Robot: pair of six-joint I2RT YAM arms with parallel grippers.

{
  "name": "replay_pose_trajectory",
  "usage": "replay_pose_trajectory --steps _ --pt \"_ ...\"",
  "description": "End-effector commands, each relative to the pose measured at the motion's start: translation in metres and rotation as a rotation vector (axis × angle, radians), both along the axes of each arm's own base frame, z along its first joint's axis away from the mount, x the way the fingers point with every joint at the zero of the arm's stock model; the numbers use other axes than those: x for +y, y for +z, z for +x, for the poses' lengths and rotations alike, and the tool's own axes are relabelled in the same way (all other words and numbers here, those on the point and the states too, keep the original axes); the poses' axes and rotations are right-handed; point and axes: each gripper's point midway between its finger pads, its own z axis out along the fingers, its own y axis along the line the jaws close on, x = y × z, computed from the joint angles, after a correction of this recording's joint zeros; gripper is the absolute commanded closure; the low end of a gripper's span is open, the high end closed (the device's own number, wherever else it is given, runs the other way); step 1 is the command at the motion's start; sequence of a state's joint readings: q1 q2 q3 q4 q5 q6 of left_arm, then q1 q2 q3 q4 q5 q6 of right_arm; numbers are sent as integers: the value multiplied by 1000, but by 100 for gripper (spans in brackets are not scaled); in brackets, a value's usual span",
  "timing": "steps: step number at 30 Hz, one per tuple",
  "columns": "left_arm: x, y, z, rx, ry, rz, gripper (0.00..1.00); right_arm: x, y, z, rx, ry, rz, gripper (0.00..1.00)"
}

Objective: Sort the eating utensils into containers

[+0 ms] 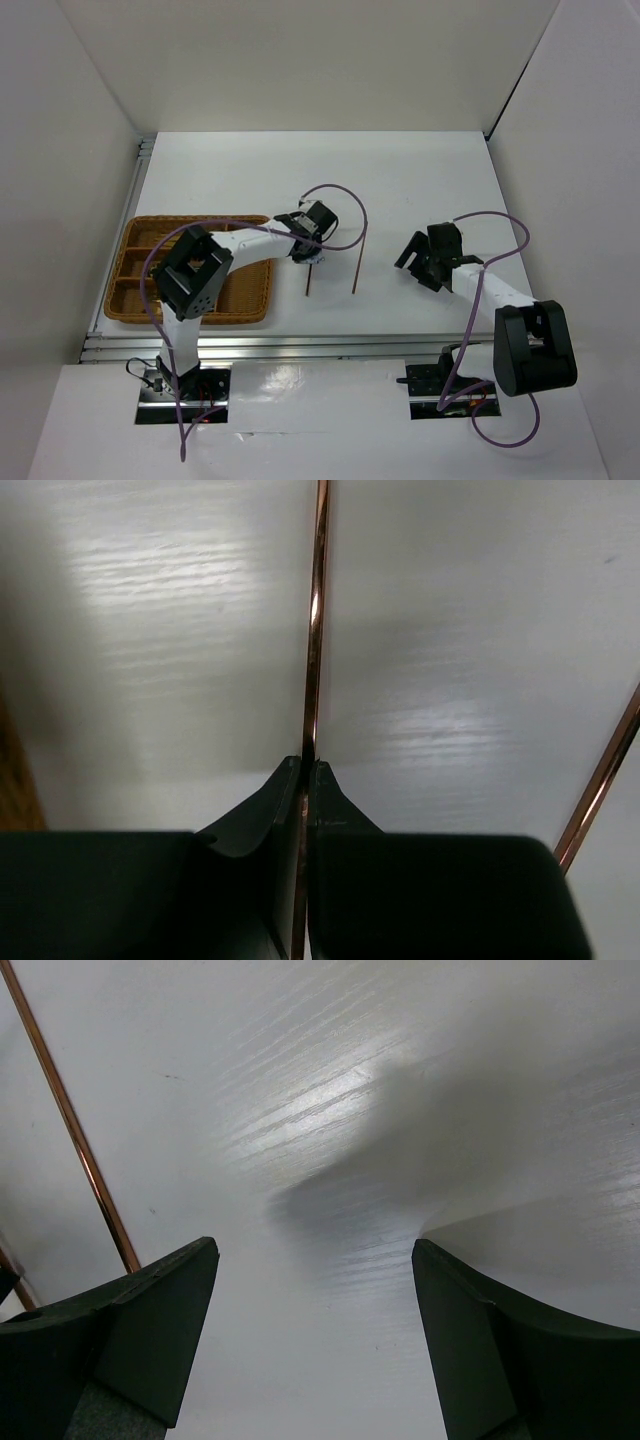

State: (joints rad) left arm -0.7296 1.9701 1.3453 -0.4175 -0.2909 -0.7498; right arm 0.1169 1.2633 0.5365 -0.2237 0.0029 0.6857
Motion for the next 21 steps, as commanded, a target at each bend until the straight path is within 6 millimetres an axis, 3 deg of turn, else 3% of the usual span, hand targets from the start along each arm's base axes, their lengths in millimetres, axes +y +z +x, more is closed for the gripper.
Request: replay_pose_trajectory --steps 1,6,7,8,9,11,12,13,17,21 --pt "16 52 8 -86 88 -84 88 -7 -10 -6 45 -10 -33 14" --pt "54 124 14 -232 257 -275 88 -7 -12 -5 45 -10 -33 14" --pt "75 121 12 -244 314 -274 88 -5 -11 -6 46 -4 -24 14" --pt "87 148 9 -312 354 -326 88 -5 -11 -6 46 -4 -24 14" --pt "99 155 7 -331 420 -360 88 -5 -11 -6 46 -4 -24 14" --pt "134 147 -2 -360 552 -357 88 -5 -10 -4 37 -4 -23 14" --pt "146 162 -7 -401 631 -427 88 -3 -10 -4 38 2 -14 14" --pt "161 144 -19 -378 689 -409 88 -6 -10 -3 38 -7 -14 14" --pt "219 124 -55 -381 1003 -452 88 -6 -10 -4 37 0 -19 14" --pt "244 131 -65 -469 1054 -471 86 -5 -11 -6 38 5 -12 14"
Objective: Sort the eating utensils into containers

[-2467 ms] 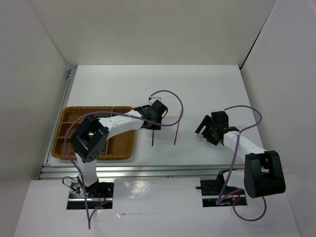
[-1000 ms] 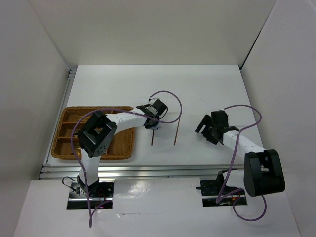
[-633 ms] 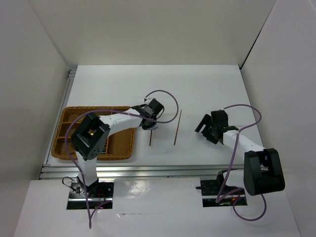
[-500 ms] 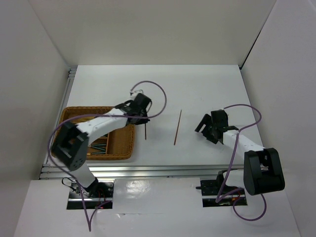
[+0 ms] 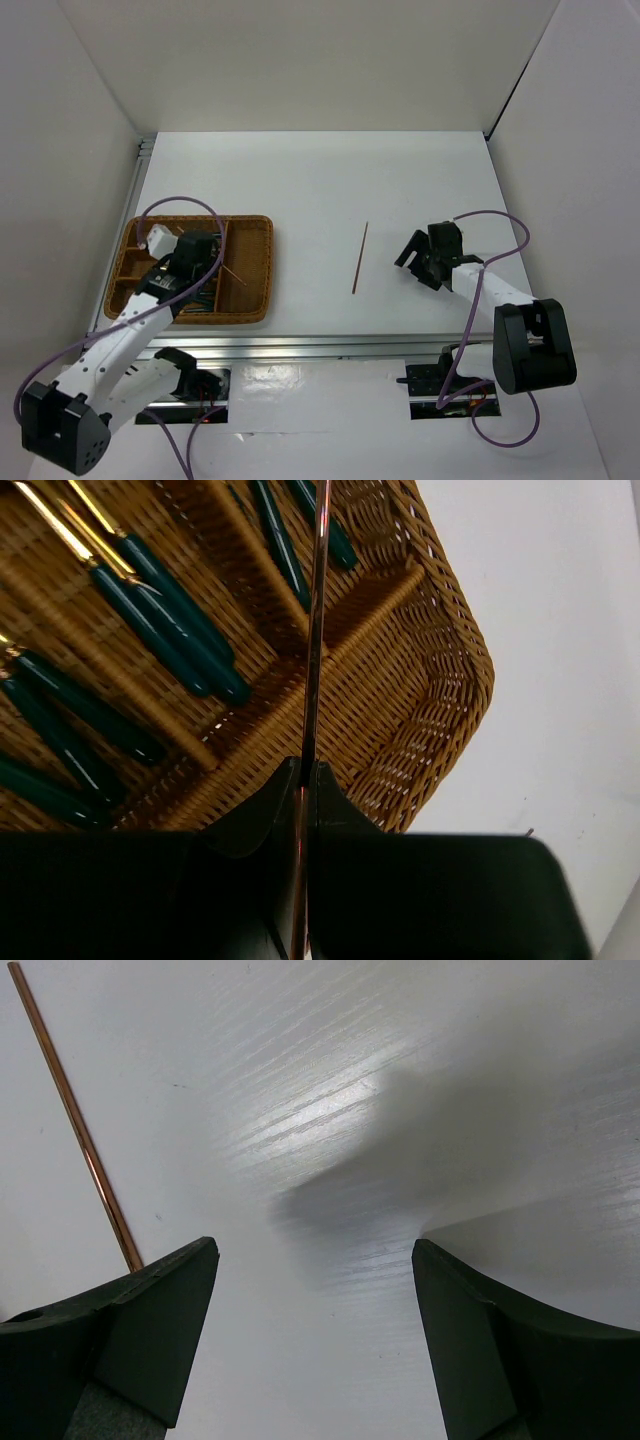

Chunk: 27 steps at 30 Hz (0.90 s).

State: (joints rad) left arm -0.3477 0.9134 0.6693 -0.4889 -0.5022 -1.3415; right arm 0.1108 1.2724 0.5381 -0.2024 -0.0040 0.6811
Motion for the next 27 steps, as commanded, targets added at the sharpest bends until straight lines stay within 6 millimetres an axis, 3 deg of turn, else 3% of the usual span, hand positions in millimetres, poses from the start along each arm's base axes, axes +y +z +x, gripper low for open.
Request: replay_pose_trajectory --steps 1,3,6,7,10,11,13,16,20,27 --pt "18 21 4 -102 102 -35 86 -5 -12 -11 51 4 -16 14" --pt "15 23 11 -101 -11 50 85 -3 -10 -9 43 9 -8 14" --pt "-4 40 33 -113 -227 147 85 -1 -10 -9 44 14 0 14" --pt "-14 24 37 -39 -297 161 85 -1 -10 -9 44 14 0 14" --pt "-34 19 49 18 -467 231 86 -1 -7 -8 33 14 1 14" --pt "-37 3 50 84 -509 264 86 -1 -7 -8 33 14 1 14" --pt "-51 -5 51 109 -565 274 86 -1 -6 -9 34 7 6 14" --pt "-61 -23 45 158 -604 281 86 -3 -5 -10 33 1 -2 14" --pt "-71 -32 37 163 -659 275 85 -3 -3 -11 31 1 -2 14" --pt "-66 -56 24 286 -679 312 81 1 -8 -13 54 5 18 14"
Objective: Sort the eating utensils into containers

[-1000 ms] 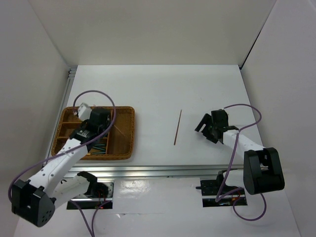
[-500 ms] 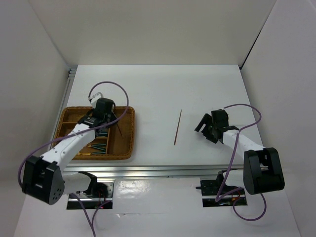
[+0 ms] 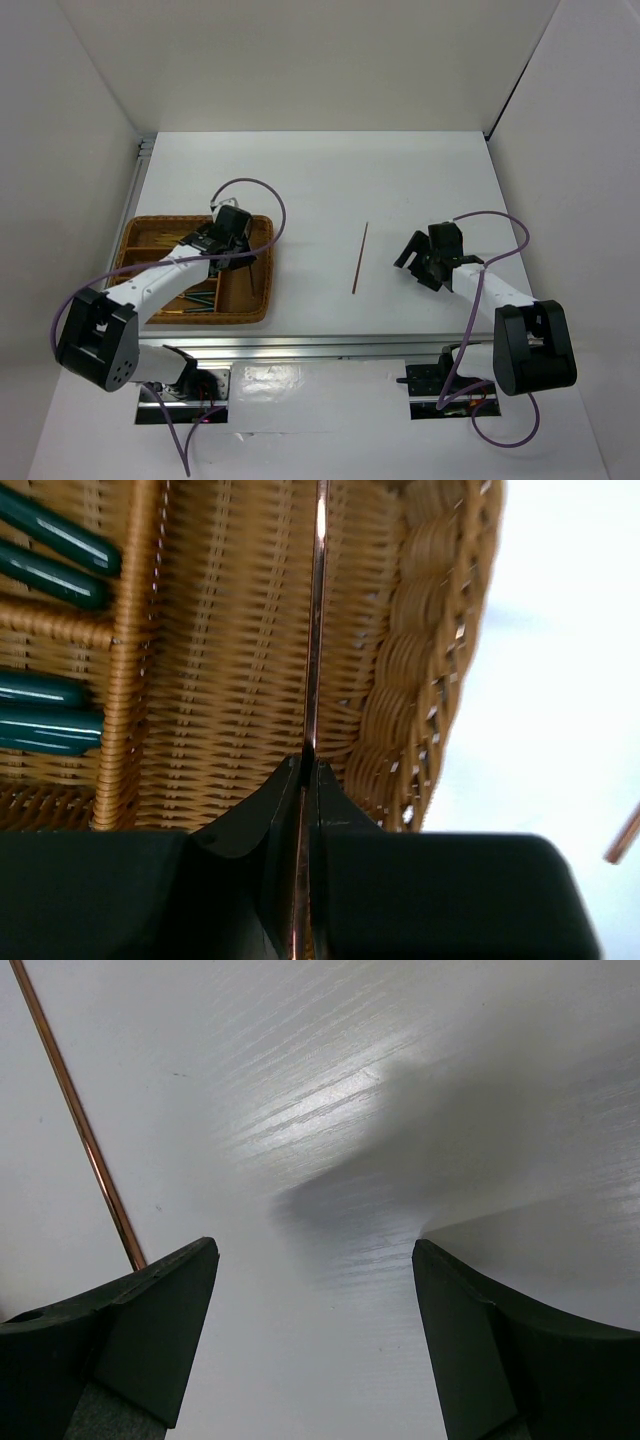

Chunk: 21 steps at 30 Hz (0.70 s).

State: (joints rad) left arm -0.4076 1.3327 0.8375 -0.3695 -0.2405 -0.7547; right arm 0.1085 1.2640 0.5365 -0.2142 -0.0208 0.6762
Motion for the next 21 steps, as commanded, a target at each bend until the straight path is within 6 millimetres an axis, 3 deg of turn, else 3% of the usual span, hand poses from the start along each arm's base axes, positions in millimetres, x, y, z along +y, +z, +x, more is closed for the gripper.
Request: replay_pose_trajectory --steps 1,5,7,10,14,18,21 --pt "0 -8 -4 41 -31 46 81 -1 -9 -10 47 -6 8 14" --pt "-3 -8 -3 54 -21 51 76 -1 -9 -10 47 -6 8 14" --pt "-2 -5 -2 46 -17 73 67 -1 -9 -10 47 -6 8 14" --pt "-7 9 1 28 -25 86 54 -2 -9 -9 47 -11 1 14" --pt "-20 35 10 -13 -49 129 45 -2 -9 -9 47 -11 1 14" --pt "-51 67 18 -74 -151 149 43 -3 -12 -13 56 -11 0 14" --pt "-105 86 21 -128 -297 76 43 -3 -12 -13 56 -11 0 14"
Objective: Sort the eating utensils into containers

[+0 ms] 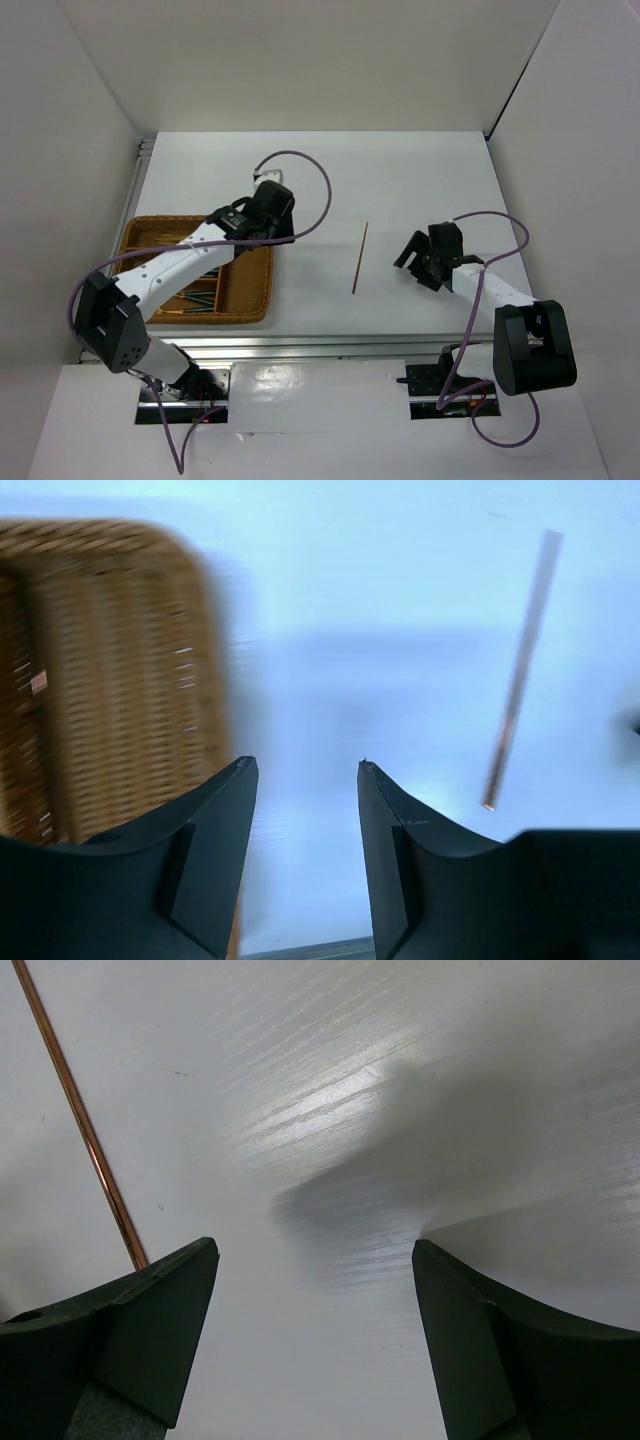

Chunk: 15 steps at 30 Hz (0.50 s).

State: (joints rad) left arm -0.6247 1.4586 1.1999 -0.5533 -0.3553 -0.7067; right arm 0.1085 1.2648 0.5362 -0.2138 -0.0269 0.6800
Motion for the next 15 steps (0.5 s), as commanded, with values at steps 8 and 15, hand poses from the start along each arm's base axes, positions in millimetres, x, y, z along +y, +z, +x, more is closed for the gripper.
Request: replay_pose_trajectory --steps 8,15 --pt "-159 -19 -16 5 -405 -76 41 -15 2 -11 6 -49 -55 14" --pt "-187 -69 -13 61 -387 26 44 -20 4 -15 1 -64 -74 12"
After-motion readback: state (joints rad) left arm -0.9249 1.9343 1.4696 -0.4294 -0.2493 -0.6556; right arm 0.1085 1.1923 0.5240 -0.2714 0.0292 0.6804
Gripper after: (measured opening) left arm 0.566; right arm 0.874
